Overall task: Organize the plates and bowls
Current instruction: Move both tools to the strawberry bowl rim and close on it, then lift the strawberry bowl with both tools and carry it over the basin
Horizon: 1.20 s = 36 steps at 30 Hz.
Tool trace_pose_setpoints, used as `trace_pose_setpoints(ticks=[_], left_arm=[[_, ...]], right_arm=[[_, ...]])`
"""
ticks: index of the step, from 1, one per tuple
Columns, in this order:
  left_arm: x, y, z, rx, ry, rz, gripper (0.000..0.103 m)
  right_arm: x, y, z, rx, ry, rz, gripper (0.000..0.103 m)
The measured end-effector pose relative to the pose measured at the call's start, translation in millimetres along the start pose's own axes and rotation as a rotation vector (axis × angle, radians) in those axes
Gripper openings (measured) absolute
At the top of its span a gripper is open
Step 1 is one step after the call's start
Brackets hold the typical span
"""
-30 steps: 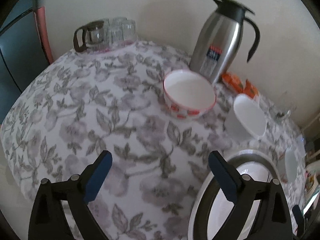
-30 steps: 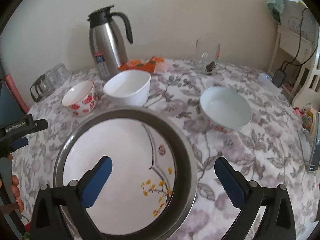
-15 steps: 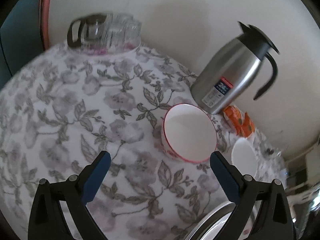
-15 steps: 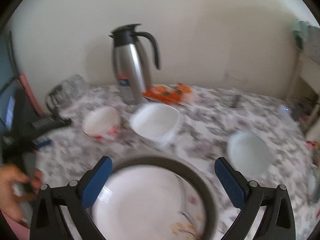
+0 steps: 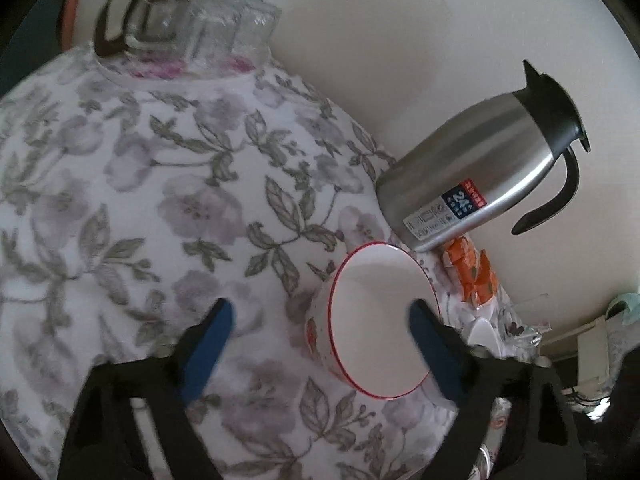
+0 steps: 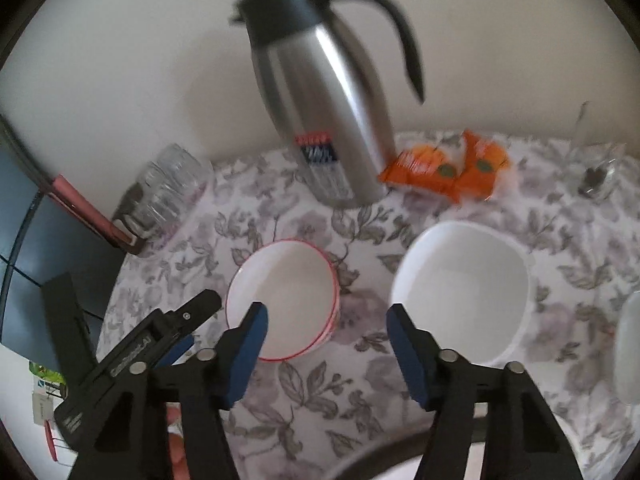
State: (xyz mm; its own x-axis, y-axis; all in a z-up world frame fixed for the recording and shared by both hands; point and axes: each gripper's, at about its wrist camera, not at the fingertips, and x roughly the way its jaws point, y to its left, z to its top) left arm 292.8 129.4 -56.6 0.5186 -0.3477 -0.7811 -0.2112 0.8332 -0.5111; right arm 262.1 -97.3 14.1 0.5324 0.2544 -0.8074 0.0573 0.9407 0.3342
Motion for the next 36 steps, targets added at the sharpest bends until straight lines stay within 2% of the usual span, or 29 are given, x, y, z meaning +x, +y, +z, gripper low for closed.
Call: trace_pose_setpoints(ticks=[2,4,9,10,12,14,23,28,36], left_arm=[[8.0,-0.5,1.0,0.007,0.015,-0.004,0.075],[14.4,-1.7,0.6,0.017,0.021,-0.013,0.068],[29.7,-2.6,0.9,0.028,0.034,-0.005,0.042],[32.1,-1.7,0.6,0.026,0.036,-0.003,0.039],[36.4,-0.1,-0.3,0.024,0.038,-0.003,0.022],[38.1,1.2,-2.1,0.029,0.037,-0.012,0.015],[18.3,-10.2,-2.1,0.085,0.004,0.007,0.013],[-12.0,-25.0,-5.5,0.119,0.007,-0.015,0.014],[-82.7,-68.1,-32.2,0.197,-0.054,-0.027,0.015]], right_arm=[[22.8,-1.5,0.6,0.032,0.047,-0.048,0.047],[35.3,-2.5,0.5,0.059,0.064,-0.053,0.039],[57.2,2.7,2.2,0.04,0.091,-0.098,0.027],[60.9,4.1,3.5,0.029,0.1,-0.107,0.023],[66.8,6.4,3.5,0.023,0.112,-0.122,0.016],[69.8,8.7,4.1,0.014,0.111,-0.138,0.009],[52.8,15.2,4.7,-0.008,0.076,-0.123,0.009],[11.8,20.6,2.7,-0.014,0.034,-0.109,0.009],[-66.6,13.9,-17.1,0.029,-0.018,-0.082,0.009]])
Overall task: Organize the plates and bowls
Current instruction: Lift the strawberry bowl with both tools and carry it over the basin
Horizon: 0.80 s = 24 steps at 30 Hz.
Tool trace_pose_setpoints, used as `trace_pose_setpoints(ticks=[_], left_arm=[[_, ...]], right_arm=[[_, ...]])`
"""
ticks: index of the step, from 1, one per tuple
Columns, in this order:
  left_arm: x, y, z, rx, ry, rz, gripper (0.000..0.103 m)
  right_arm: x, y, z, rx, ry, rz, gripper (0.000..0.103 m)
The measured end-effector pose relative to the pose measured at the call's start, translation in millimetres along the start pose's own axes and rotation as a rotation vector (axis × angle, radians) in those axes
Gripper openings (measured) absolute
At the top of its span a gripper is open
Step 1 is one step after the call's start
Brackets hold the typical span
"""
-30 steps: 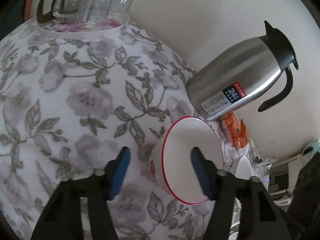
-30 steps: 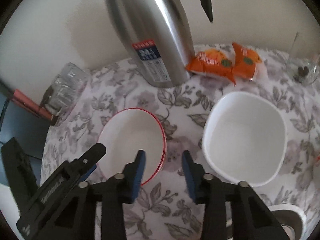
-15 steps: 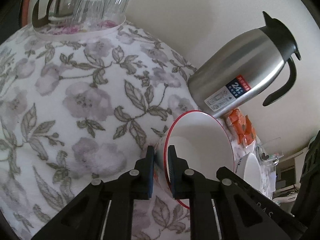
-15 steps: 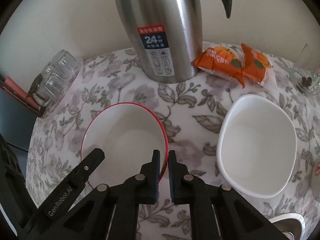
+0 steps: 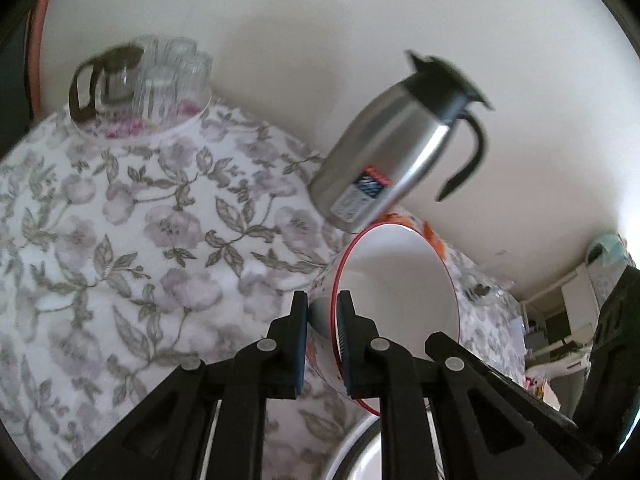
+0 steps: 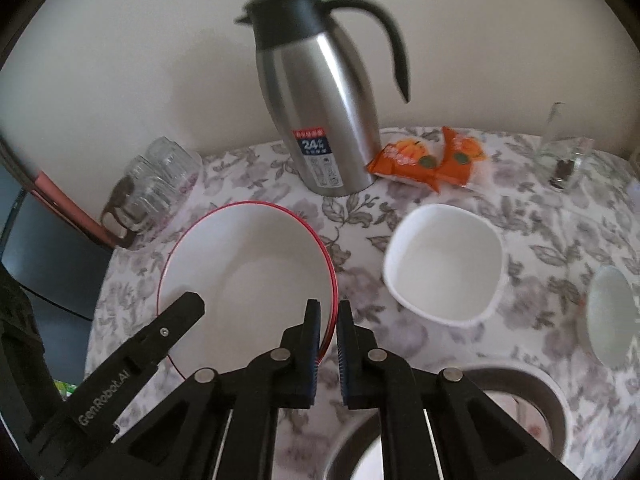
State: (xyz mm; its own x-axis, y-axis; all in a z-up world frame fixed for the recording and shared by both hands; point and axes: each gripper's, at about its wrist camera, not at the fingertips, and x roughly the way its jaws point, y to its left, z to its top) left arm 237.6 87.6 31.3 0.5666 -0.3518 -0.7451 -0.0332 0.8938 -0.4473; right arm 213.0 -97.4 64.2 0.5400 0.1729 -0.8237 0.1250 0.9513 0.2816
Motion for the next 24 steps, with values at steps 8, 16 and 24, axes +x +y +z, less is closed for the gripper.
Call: trace_pose_setpoints(ticks=[8,16,24], left_arm=[[-37.2,-29.6,-37.6,0.028,0.008,-0.066,0.016],[-46.0,-57.0,-77.4,0.118,0.032,-0.05,0.016],[-35.5,-86.6,-109.5,0.23,0.087,-0.028,0.016]], right_arm=[[-53.1,-17.9,-32.5,-0.001,-0.026,-0.017,0.009],[-70.2,-58.6,-79.6,0.052,-0.025,0.021,0.01],[-83.6,-92.6,-110.3,0.089,-0.081,0.002,0.011]])
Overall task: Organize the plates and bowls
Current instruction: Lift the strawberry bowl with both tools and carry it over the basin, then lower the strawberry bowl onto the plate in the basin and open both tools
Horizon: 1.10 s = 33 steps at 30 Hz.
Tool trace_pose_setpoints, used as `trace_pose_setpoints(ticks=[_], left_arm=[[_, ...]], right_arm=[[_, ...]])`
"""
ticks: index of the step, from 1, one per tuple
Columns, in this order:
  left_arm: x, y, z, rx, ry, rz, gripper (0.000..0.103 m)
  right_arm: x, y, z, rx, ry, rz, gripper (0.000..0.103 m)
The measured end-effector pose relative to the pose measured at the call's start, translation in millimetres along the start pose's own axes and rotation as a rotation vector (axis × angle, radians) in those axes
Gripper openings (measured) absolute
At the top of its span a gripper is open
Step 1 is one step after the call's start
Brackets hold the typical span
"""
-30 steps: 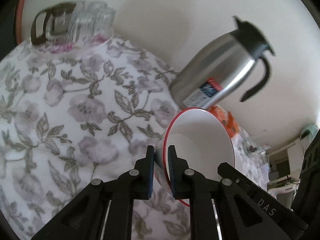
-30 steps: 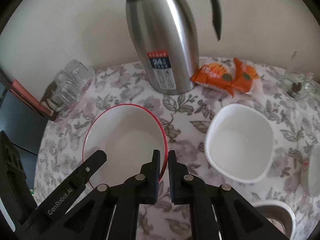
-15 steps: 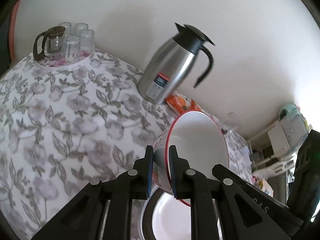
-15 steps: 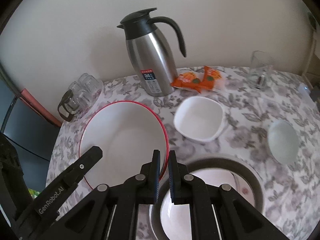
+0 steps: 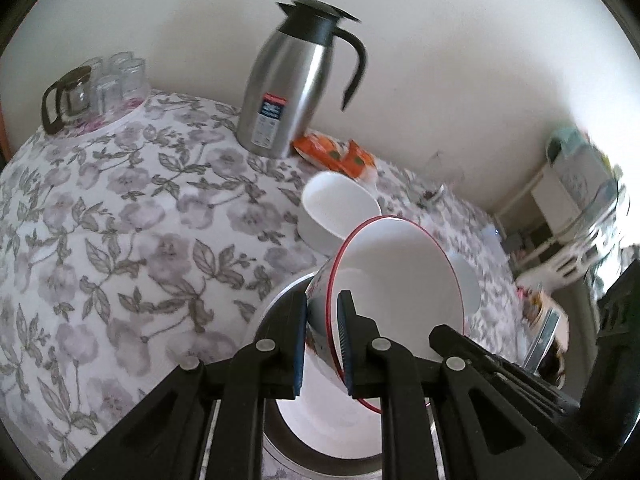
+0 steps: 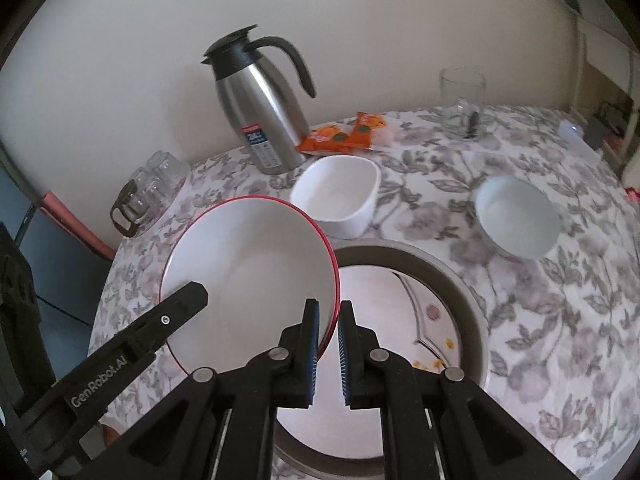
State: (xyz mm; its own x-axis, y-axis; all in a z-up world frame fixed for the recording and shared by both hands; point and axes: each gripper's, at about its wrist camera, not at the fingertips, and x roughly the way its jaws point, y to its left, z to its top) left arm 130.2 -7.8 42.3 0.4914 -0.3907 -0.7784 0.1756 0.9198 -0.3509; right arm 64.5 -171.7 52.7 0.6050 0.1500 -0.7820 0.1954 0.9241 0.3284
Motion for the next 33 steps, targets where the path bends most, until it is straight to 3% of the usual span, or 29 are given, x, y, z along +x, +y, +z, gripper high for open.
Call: trace_pose_setpoints(ticks=[10,17,33], left_arm=[[38.6,-21.8,-21.0,0.073,0.112,0.035,0.016],[56.4,-22.5,-30.4,0.082,0.17,0.063,0.016],[73.4,-21.9,-34.6,0.092,0.205,0.091,0.016]], right_arm=[[11.9,-31.4,-13.4,0.023,0.028,-0.05,0.011],[31.0,-43.3,-22.7,0.039,0.093,-0.064,0.011],[37.6,-43.6,-23.1,0.034,0.106,-0.076,0.012]])
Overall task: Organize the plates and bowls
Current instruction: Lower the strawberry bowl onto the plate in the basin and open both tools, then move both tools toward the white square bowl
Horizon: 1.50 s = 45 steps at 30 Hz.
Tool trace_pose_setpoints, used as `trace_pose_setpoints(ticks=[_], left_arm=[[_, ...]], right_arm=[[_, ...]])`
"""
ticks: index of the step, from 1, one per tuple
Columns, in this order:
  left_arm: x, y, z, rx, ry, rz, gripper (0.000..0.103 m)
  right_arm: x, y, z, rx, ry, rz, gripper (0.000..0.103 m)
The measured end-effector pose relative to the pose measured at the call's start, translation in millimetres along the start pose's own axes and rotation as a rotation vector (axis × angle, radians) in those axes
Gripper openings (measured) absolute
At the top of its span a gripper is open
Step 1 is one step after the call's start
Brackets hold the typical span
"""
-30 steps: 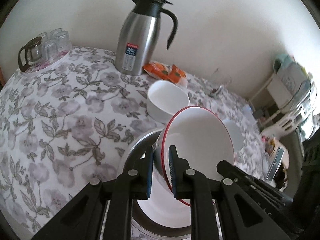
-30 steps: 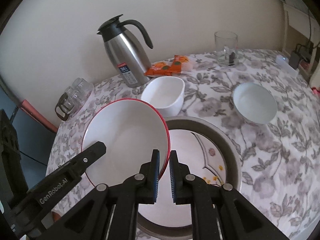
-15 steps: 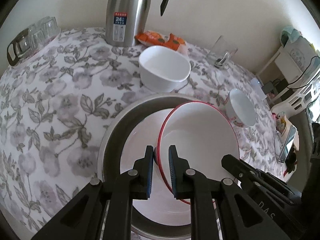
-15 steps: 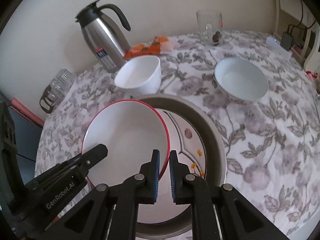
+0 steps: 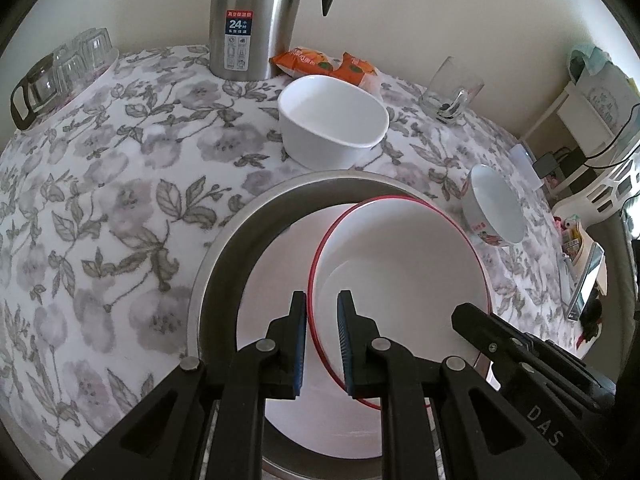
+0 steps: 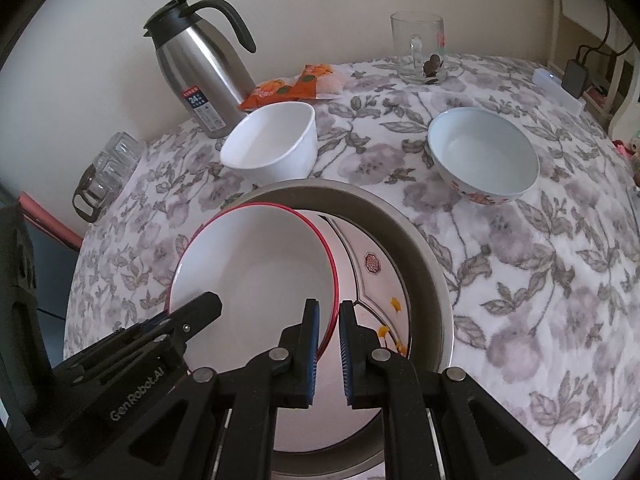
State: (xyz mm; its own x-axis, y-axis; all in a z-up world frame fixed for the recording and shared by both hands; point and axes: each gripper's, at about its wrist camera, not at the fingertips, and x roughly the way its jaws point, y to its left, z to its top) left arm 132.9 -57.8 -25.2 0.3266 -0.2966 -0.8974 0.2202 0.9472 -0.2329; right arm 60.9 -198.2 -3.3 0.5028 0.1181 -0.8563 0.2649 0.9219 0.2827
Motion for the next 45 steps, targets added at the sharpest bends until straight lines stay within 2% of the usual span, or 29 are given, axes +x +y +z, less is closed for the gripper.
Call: trace_pose_setpoints(ticks=[7,12,14,16,18,21,22,23,24,26,27,29,31,36,38,41,44,45], left_arm=[[1.8,5.1,1.6,-0.021,0.014,-0.022,0.016],[1.6,12.8,3.9,-0.069,0.033,-0.068,0.015],[-3.4,14.0,5.0,-0.07,0.018,-0.057,0.016],[-8.6,15.6,6.4,-0.07,0.01,-0.052,0.022],[-14.4,19.9,8.1,-0.092,-0.004,-0.067,0.037],[-21.8,23.9,10.8,-0.101,-0.02,-0.058,0.041],[-25.1,25.0,11.9,-0.103,-0.026,-0.059,0.043],[-27.3,26.0,12.6,-0.106,-0.031,-0.059,0.052],[-29.5,27.2,13.1,-0.11,-0.036,-0.056,0.063],[-33.9,29.3,14.2,-0.116,-0.049,-0.032,0.071],[-35.1,30.3,14.5,-0.116,-0.052,-0.02,0.071],[-36.2,33.3,15.0,-0.12,-0.057,0.007,0.072],[-34.7,37.9,15.8,-0.134,-0.053,0.025,0.073],[-32.8,49.2,17.7,-0.164,-0.062,0.083,0.087],[-33.3,54.6,19.8,-0.177,-0.074,0.088,0.088],[-33.4,62.2,24.4,-0.192,-0.088,0.094,0.089],[-32.8,70.6,30.8,-0.21,-0.103,0.104,0.098],[-32.4,73.1,33.2,-0.215,-0.106,0.104,0.098]], right_arm=[[0.1,-0.3,0.0,0.006,0.001,0.009,0.013],[0.6,-2.4,0.5,0.005,0.004,0.02,0.014],[0.7,-1.2,0.5,-0.006,0.004,0.013,0.014],[1.0,-1.7,0.7,-0.004,0.007,0.014,0.014],[-0.5,-2.7,1.2,-0.004,0.005,0.008,0.014],[-9.5,-3.6,3.3,-0.013,-0.022,-0.014,0.026],[-12.3,-3.7,4.0,-0.013,-0.038,-0.015,0.036],[-15.2,-3.8,4.5,-0.014,-0.05,-0.021,0.049],[-17.8,-4.0,5.1,-0.015,-0.061,-0.025,0.054],[-21.3,-3.8,6.2,-0.022,-0.076,-0.029,0.056],[-22.3,-3.3,6.6,-0.028,-0.081,-0.029,0.058],[-22.3,-2.8,6.5,-0.036,-0.087,-0.03,0.07],[-20.8,-3.1,6.0,-0.04,-0.088,-0.031,0.076],[-15.2,-7.8,4.8,-0.027,-0.081,-0.04,0.089],[-14.4,-9.6,5.1,-0.02,-0.082,-0.04,0.1],[-15.2,-10.7,5.8,-0.02,-0.093,-0.038,0.103],[-15.0,-11.3,7.0,-0.021,-0.099,-0.031,0.103],[-14.9,-11.6,8.2,-0.02,-0.101,-0.028,0.103]])
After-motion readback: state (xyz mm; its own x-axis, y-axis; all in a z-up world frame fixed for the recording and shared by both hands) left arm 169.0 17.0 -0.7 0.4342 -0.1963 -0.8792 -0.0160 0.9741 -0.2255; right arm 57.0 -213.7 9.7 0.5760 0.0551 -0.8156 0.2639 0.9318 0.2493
